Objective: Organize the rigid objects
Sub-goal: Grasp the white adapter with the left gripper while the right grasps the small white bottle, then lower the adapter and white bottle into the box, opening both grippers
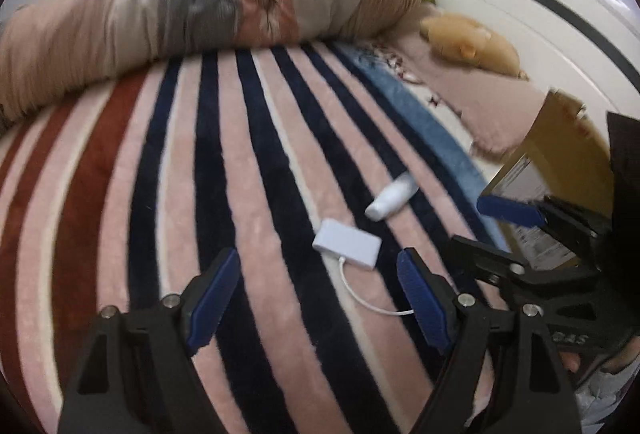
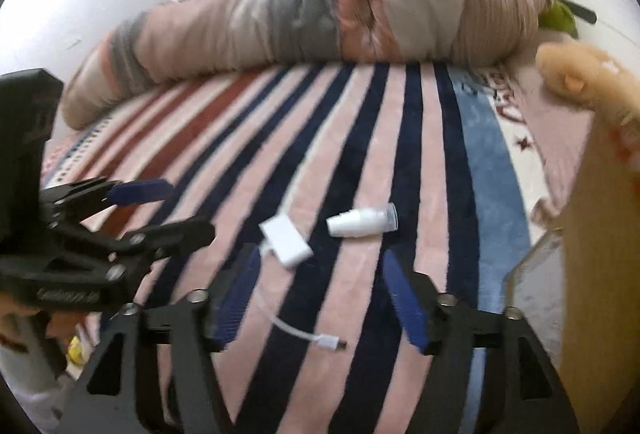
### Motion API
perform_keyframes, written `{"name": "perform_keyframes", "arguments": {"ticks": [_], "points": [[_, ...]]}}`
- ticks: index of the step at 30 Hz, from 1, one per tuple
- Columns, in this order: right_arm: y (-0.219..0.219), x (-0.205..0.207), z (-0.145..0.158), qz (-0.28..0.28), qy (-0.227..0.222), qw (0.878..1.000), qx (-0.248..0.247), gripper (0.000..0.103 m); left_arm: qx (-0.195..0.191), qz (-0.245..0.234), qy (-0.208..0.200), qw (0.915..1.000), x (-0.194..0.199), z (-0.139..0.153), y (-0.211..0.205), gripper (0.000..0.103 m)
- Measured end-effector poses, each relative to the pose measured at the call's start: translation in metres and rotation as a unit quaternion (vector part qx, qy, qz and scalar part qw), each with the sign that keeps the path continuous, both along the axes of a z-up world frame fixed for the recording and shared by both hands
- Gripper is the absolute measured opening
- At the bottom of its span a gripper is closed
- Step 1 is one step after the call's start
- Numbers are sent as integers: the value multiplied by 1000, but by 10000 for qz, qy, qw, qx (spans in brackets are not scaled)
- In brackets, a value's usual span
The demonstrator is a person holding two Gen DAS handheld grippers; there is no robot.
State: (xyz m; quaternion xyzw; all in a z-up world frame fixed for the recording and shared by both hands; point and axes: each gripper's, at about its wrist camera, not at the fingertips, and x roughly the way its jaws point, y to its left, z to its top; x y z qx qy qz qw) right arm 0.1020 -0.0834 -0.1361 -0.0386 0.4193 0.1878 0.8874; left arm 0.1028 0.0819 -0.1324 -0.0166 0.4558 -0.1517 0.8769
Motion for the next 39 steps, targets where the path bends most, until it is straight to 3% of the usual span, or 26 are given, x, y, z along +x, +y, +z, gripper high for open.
{"name": "perform_keyframes", "arguments": {"ticks": [5, 13, 14, 22, 24, 25, 26, 32, 39], "points": [[0, 34, -29, -196, -3, 9989, -424, 70, 153, -137, 235, 9995, 16, -22, -7, 79], [5, 63, -51, 158, 155, 9996, -192, 66, 43, -475, 483, 9977, 29, -44, -8, 79], [3, 65, -53, 89, 192, 9996, -188, 59, 43, -518, 487, 9975, 29, -45, -10, 79], [-15, 63, -41, -285, 102, 9992, -259, 59, -106, -719, 373, 9967, 41, -51, -33, 78], [-19, 62, -37, -309, 112, 9992, -226, 59, -63, -749, 360, 9965, 42, -54, -40, 67], [-20, 62, -36, -311, 117, 9992, -213, 59, 32, -729, 327, 9968, 42, -55, -43, 54], [-21, 61, -35, -322, 105, 9992, -229, 59, 98, -727, 307, 9968, 41, -55, -43, 54], [-15, 47, -20, -208, -3, 9997, -133, 59, -21, -506, 261, 9984, 31, -41, -27, 54], [-3, 9, 34, 124, -483, 9985, 243, 59, -27, -17, -220, 9998, -1, 14, 5, 53]]}}
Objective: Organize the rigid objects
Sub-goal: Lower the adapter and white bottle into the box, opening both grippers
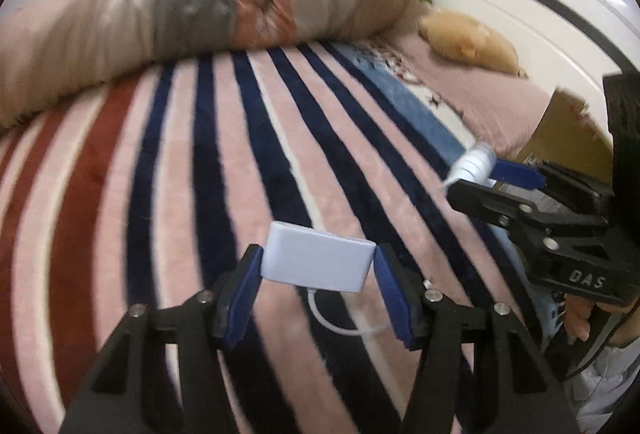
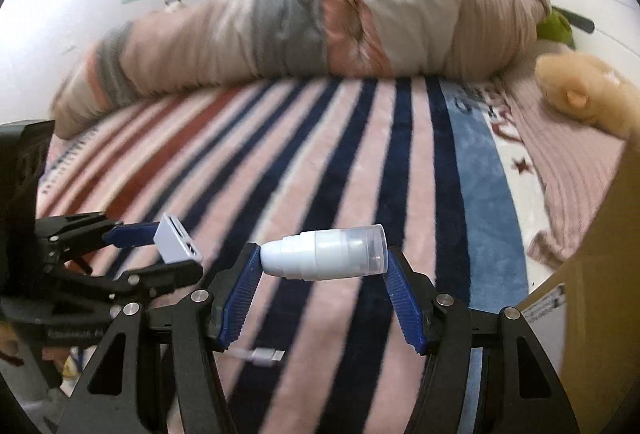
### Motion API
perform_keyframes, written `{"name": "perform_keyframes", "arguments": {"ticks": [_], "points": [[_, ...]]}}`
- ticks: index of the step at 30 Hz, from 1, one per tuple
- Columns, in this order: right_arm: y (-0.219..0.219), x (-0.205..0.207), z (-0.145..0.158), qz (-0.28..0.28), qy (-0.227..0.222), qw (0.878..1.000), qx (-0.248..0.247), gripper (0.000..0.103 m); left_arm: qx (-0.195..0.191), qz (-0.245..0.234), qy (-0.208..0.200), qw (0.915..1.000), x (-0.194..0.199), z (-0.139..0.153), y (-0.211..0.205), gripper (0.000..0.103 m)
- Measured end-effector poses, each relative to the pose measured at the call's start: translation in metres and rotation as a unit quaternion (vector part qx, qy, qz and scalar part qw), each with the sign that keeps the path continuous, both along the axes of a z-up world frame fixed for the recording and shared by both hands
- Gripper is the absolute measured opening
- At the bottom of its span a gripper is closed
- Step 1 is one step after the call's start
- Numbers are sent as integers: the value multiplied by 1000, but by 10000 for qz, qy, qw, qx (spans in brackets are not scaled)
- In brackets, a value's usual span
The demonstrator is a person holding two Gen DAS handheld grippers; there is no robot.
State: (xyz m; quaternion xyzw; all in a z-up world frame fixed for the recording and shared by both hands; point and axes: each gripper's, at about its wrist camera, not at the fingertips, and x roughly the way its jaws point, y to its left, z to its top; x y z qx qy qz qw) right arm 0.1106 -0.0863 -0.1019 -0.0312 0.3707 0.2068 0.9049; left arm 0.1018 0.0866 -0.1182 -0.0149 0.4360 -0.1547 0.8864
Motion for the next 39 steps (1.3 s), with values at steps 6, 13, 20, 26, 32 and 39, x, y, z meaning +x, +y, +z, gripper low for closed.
{"name": "perform_keyframes", "arguments": {"ticks": [6, 13, 20, 26, 32, 39], "points": [[-8, -44, 56, 207, -640, 9973, 283, 59, -162, 97, -610, 9980, -36, 66, 6, 53], [-73, -89, 100, -275, -1317, 9899, 441, 59, -301, -324, -1230, 9914, -61, 129, -36, 53], [-166, -96, 88, -1155, -1099, 9870, 223, 59, -554, -961, -1452, 9832, -58, 168, -120, 53], [-209, -92, 53, -1279, -531, 9903, -130, 59, -278, -1310, -1322, 9821, -46, 168, -182, 53], [-214, -96, 38, -1131, -377, 9925, -273, 59, -126, -1634, -1173, 9795, -37, 159, -225, 53], [-218, -98, 40, -1157, -388, 9923, -213, 65, -39, -1761, -996, 9793, -34, 151, -241, 53]]}}
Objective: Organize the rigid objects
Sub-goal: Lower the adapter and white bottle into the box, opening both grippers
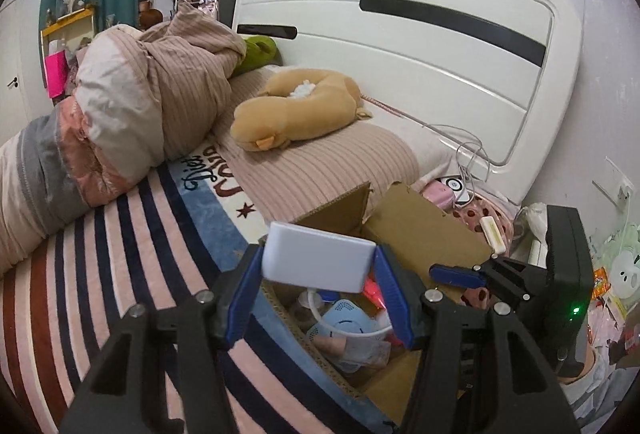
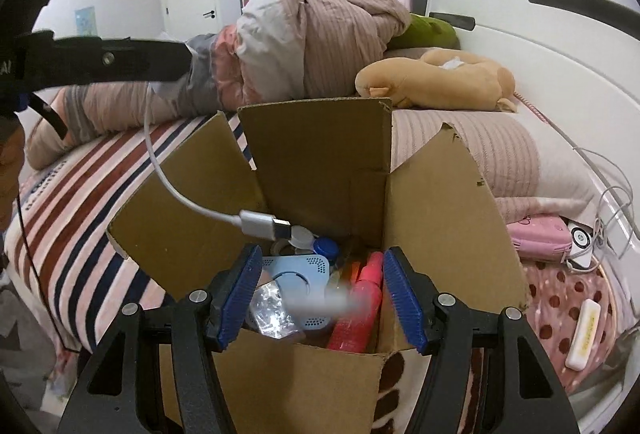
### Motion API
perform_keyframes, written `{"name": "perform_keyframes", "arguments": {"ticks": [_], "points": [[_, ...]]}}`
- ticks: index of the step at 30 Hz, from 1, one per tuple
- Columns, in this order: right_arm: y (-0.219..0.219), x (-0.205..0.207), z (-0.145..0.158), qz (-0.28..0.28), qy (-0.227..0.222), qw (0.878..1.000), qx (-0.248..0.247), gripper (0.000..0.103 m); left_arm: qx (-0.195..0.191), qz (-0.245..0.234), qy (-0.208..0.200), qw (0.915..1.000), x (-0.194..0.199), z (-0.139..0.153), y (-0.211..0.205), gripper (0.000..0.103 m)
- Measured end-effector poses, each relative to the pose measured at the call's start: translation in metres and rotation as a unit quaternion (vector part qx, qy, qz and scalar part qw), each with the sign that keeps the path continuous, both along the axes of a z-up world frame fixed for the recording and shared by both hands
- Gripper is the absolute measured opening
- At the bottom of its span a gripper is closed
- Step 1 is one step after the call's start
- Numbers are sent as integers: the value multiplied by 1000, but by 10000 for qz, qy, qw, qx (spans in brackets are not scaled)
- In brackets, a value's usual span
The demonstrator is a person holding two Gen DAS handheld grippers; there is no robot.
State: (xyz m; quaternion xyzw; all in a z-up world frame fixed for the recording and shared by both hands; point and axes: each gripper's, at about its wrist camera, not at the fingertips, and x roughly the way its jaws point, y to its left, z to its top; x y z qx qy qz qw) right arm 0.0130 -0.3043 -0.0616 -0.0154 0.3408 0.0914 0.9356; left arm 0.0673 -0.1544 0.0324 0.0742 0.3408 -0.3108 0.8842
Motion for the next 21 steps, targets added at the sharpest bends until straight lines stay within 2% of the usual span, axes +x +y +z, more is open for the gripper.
{"name": "perform_keyframes", "arguments": {"ticks": [4, 8, 14, 15, 18, 21], "points": [[-1, -2, 2, 12, -54, 10000, 18, 67, 120, -129, 118, 9998, 4, -5, -11, 53], [-5, -3, 2, 20, -77, 10000, 31, 67, 412, -365, 400, 9977, 17, -16, -37, 54], [-8, -2, 0, 53, -59, 9999, 72, 67, 729, -341, 693, 9943, 34, -38, -59, 54], [-9, -2, 1, 59, -61, 9999, 77, 67, 785, -335, 706, 9938, 35, -41, -61, 54], [-9, -2, 0, 63, -70, 9999, 89, 68, 882, -287, 707, 9932, 36, -46, -63, 65], [-9, -2, 0, 56, -63, 9999, 104, 68, 845, -257, 700, 9936, 36, -45, -59, 67]]}}
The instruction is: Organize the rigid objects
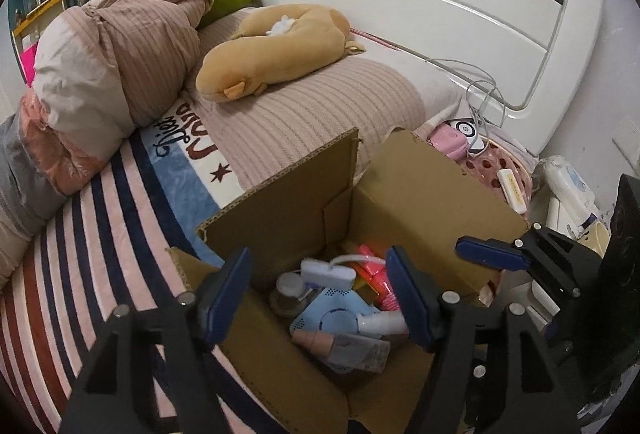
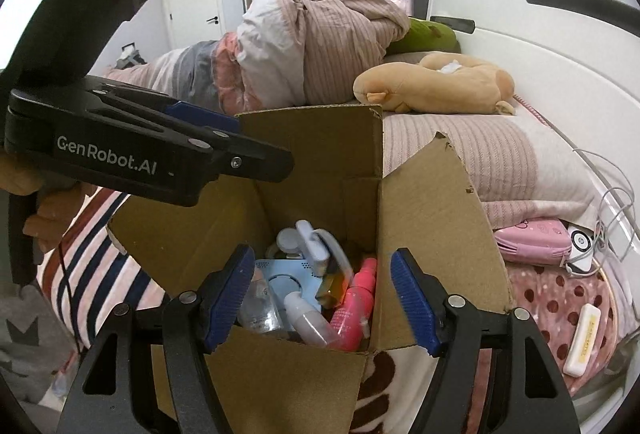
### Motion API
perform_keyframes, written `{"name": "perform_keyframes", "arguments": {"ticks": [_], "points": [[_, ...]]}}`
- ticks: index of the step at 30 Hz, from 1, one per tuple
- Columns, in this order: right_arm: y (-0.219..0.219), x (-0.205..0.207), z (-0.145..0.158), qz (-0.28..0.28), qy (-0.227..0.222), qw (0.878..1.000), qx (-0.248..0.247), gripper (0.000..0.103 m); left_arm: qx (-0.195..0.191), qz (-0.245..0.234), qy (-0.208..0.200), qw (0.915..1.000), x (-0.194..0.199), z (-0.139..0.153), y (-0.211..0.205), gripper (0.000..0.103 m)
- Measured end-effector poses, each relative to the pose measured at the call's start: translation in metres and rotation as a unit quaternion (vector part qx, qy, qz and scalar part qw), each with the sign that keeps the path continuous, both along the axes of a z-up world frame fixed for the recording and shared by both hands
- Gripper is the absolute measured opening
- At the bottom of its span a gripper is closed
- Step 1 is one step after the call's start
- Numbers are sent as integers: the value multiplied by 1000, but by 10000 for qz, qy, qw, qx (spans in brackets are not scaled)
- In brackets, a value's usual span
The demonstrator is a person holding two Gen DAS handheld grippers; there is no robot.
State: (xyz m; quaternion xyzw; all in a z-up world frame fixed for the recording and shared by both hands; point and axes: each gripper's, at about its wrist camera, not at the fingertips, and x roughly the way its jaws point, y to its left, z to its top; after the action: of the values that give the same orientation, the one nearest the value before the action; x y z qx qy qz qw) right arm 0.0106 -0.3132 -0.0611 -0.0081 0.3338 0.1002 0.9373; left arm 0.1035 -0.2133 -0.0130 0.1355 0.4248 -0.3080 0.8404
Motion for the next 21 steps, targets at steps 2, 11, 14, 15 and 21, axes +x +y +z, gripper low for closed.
{"name": "perform_keyframes", "arguments": {"ticks": [2, 11, 14, 15, 21], "points": [[1, -1, 1, 10, 0, 10000, 19, 68, -104, 45, -10, 9999, -1, 3, 6, 72], [18, -5, 31, 261, -429, 9987, 113, 72, -557, 640, -702, 9939, -32, 41, 61, 98], [25, -8, 47, 403, -712, 9965, 189, 85, -724, 977, -1078, 9867, -49, 52, 88, 102], [27, -8, 52, 461, -782, 9956, 225, 86, -748, 1122, -1177, 9839, -55, 55, 98, 102], [33, -10, 73, 804, -1138, 9884, 596, 103, -886, 2042, -1683, 9603, -83, 62, 145, 102]]}}
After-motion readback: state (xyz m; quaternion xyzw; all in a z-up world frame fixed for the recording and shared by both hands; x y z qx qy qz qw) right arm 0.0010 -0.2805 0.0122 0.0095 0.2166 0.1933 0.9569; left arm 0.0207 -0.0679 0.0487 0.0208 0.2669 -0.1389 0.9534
